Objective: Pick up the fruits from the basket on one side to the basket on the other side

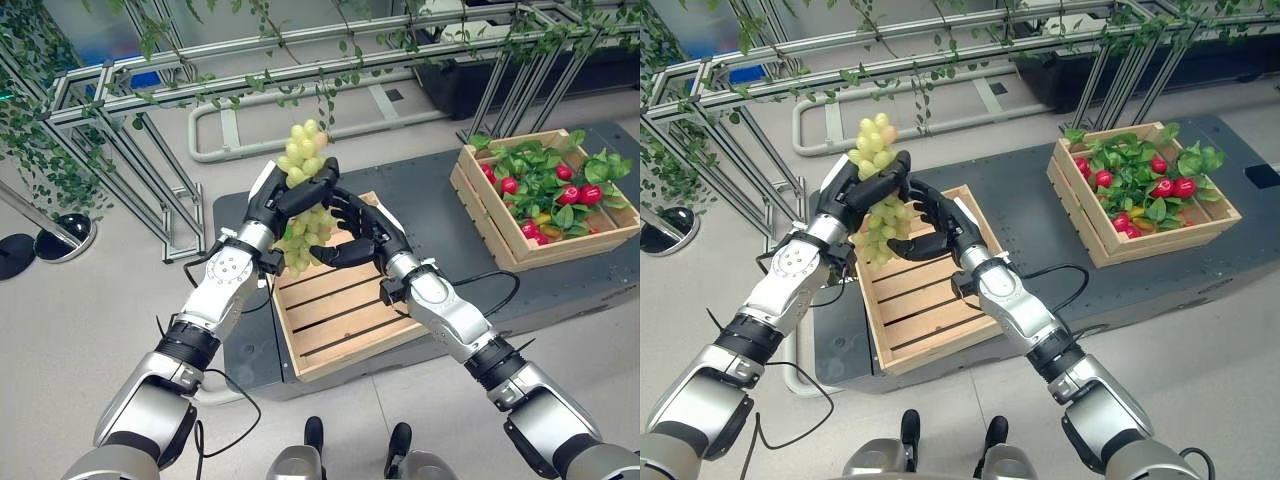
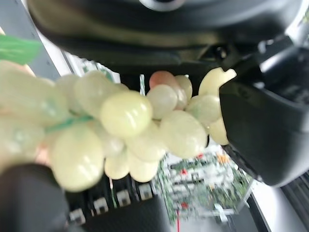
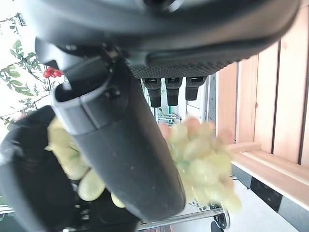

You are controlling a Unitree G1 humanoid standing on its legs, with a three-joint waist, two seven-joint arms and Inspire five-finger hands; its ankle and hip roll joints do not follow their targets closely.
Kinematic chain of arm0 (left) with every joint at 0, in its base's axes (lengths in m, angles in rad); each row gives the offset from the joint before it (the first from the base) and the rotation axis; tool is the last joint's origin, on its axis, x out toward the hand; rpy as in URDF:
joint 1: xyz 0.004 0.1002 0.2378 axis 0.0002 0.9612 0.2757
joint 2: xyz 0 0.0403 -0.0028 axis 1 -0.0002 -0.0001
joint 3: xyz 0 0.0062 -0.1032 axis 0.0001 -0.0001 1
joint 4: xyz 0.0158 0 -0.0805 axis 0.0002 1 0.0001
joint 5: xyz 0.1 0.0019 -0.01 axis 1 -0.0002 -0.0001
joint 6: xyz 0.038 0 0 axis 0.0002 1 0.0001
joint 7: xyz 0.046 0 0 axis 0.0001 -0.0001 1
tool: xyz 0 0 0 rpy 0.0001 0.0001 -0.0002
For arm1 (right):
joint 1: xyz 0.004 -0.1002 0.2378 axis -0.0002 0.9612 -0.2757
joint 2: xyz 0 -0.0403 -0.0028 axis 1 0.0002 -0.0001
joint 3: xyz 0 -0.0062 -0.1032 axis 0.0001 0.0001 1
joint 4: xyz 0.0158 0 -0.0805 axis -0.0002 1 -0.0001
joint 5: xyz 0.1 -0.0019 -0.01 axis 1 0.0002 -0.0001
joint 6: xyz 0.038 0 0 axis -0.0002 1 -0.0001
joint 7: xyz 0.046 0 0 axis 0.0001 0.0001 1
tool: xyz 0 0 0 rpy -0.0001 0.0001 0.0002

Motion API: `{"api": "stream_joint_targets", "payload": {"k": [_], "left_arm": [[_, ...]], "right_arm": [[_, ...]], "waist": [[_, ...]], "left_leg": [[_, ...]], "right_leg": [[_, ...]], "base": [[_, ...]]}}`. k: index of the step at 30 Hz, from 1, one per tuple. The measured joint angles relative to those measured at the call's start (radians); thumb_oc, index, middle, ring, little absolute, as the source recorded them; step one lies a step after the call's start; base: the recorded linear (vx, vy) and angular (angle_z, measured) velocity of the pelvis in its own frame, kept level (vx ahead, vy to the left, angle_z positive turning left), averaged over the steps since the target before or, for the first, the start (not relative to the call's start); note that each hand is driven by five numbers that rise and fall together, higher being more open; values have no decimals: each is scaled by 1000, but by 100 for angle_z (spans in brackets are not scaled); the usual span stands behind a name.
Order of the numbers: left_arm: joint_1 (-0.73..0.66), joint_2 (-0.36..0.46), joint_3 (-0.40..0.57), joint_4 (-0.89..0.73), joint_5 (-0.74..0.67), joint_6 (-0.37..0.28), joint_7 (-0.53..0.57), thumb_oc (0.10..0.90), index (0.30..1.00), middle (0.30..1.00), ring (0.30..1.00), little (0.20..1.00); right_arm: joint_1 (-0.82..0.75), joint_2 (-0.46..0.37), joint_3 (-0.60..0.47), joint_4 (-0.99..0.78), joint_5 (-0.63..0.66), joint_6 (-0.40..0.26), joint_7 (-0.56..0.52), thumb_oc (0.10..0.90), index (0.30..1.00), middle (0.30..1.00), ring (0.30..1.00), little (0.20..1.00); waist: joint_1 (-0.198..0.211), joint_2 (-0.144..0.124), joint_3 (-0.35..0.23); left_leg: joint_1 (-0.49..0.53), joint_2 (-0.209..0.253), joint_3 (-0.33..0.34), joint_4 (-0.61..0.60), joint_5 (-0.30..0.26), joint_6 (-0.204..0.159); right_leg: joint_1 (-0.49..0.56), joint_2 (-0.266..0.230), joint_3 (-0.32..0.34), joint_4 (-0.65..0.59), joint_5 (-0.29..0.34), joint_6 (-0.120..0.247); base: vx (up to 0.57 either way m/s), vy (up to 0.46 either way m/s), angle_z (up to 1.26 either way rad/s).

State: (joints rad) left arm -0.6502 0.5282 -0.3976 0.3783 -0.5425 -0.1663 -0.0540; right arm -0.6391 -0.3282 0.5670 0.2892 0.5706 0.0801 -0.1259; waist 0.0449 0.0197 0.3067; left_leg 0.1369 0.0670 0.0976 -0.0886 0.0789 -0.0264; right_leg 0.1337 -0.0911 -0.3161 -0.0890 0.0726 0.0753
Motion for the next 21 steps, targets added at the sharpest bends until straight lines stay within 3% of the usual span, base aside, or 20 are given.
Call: {"api": "stream_joint_targets", "payload": {"k": [6, 18, 19, 20, 21], "left_arm": [[0, -1, -38, -34, 0, 3, -30, 400, 300, 300, 300, 300], [0, -3, -68, -105, -1, 32, -62, 400, 300, 300, 300, 300], [0, -3, -68, -105, -1, 32, -65, 400, 300, 300, 300, 300], [0, -3, -68, -105, -1, 32, -73, 400, 300, 300, 300, 300], [0, -3, -68, -105, -1, 32, -78, 400, 300, 300, 300, 300]], "right_arm": [[0, 28, 1, 35, 186, 28, 27, 800, 900, 900, 900, 900], [5, 47, 37, 62, 264, 44, 40, 800, 900, 900, 900, 900], [5, 46, 37, 62, 265, 44, 40, 715, 773, 773, 773, 773], [5, 46, 37, 62, 267, 44, 40, 455, 382, 382, 382, 382], [5, 46, 37, 62, 271, 44, 41, 400, 300, 300, 300, 300]], "waist": [[-2, -1, -39], [-2, 1, -79], [-2, 1, -81], [-3, 1, -83], [-3, 1, -84]], "left_leg": [[-3, 0, -5, 0, 1, -1], [-5, 1, -10, 0, 6, -2], [-5, 1, -10, 0, 6, -2], [-5, 1, -10, 0, 6, -2], [-5, 1, -10, 0, 6, -2]], "right_leg": [[0, 1, -3, 0, 0, 0], [0, 2, -5, 0, 0, 0], [0, 2, -5, 0, 0, 0], [0, 2, -5, 0, 0, 0], [0, 2, -5, 0, 0, 0]], "base": [[0, 0, 0], [1, -2, 0], [0, 0, 0], [0, 0, 0], [0, 0, 0]]}}
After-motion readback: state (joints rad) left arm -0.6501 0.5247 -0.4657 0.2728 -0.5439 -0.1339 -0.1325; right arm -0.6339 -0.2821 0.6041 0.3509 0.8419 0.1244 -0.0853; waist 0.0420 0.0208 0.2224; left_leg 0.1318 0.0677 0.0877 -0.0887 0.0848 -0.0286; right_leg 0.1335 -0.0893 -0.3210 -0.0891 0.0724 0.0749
